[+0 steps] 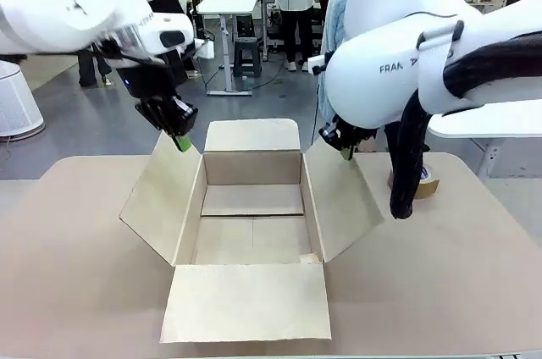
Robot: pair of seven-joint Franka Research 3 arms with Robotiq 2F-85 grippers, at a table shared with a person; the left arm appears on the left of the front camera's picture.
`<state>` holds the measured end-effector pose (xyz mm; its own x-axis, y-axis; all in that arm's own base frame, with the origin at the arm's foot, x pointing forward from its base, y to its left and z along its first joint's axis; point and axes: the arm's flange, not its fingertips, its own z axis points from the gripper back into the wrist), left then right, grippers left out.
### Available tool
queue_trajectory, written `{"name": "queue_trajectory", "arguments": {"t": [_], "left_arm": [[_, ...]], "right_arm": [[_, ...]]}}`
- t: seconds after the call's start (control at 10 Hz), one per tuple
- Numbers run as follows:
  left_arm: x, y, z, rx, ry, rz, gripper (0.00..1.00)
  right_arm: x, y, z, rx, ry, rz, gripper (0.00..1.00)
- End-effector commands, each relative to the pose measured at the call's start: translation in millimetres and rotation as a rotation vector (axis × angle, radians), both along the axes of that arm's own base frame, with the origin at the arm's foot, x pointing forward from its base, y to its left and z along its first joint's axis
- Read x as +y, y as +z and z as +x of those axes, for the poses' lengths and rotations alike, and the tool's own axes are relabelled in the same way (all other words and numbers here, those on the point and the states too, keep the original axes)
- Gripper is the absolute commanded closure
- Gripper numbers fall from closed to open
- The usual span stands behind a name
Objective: Wrap the clocks to prevent damage.
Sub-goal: Open the side flaps of the Package Box.
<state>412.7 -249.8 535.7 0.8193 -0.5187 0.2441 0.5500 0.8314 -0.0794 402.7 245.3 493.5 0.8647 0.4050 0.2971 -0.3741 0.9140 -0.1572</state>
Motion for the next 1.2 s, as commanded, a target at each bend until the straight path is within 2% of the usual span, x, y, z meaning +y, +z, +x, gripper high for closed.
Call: {"name": "queue_trajectory", "arguments": {"t": [0.0, 0.3, 0.8, 1.0, 1.1], "left_arm": [[-1.9, -17.9, 10.9, -0.017, 0.058, 0.043, 1.00], [22.9, -54.5, 32.2, 0.025, 0.102, 0.102, 1.00], [74.0, -94.9, 55.0, 0.089, 0.192, 0.109, 1.00], [81.3, -120.5, 53.7, 0.127, 0.224, 0.092, 1.00], [81.9, -131.1, 51.6, 0.114, 0.237, 0.093, 1.00]], "right_arm": [[12.1, -8.4, 18.3, 0.072, -0.039, 0.020, 0.99], [-1.9, -32.9, 36.8, 0.133, -0.082, 0.050, 0.99], [-53.6, -75.2, 66.5, 0.195, -0.179, 0.161, 0.99], [-63.7, -95.8, 63.1, 0.216, -0.149, 0.270, 0.99], [-66.7, -103.7, 60.4, 0.234, -0.147, 0.289, 0.99]]}}
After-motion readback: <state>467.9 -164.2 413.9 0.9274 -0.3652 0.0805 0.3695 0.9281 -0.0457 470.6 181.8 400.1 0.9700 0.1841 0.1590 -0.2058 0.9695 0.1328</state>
